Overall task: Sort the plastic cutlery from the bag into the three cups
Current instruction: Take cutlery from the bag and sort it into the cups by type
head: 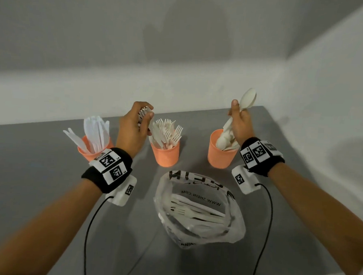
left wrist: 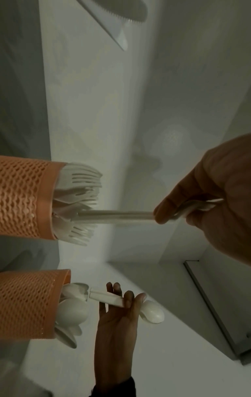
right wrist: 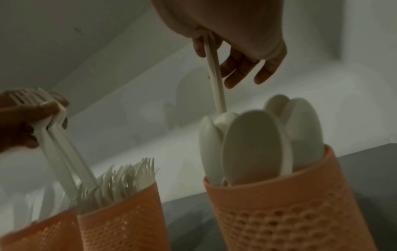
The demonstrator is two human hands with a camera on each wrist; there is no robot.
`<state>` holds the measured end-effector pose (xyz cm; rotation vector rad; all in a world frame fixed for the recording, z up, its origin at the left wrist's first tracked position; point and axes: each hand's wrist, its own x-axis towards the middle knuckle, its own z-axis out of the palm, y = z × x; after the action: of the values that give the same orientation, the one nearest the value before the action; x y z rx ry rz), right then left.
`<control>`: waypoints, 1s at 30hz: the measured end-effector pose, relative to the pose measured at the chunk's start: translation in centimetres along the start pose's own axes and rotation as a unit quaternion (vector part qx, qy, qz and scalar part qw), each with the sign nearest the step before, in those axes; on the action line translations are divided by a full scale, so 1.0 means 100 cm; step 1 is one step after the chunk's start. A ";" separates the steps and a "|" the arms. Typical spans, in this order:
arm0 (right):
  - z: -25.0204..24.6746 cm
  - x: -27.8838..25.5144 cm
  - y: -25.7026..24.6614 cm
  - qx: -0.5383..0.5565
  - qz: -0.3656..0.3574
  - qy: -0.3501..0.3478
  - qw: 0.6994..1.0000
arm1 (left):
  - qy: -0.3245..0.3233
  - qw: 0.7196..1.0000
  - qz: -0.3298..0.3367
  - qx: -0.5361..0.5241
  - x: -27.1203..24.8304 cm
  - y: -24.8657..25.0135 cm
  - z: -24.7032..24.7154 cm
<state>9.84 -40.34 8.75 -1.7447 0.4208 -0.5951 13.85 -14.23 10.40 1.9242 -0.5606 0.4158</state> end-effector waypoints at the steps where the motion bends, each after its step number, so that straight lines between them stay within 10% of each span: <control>1: 0.002 0.002 0.004 -0.029 -0.008 -0.009 0.999 | -0.003 1.000 0.000 0.005 -0.001 -0.001 0.002; 9: -0.006 -0.002 0.034 -0.314 0.014 -0.083 0.946 | -0.051 0.994 0.059 0.079 -0.005 -0.020 0.016; 19: -0.009 -0.009 0.021 -0.266 -0.141 -0.080 0.950 | -0.136 0.938 0.097 0.302 -0.015 -0.054 0.037; 23: 0.003 -0.009 0.021 -0.317 -0.228 -0.111 0.914 | -0.157 0.934 0.098 0.305 -0.018 -0.054 0.045; 30: 0.011 -0.012 0.040 -0.538 -0.158 -0.231 0.795 | -0.251 0.895 0.046 0.365 -0.025 -0.049 0.050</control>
<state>9.65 -39.76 4.50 -3.0100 0.0834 -0.0763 14.67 -16.55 3.39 2.7727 -0.9231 0.1870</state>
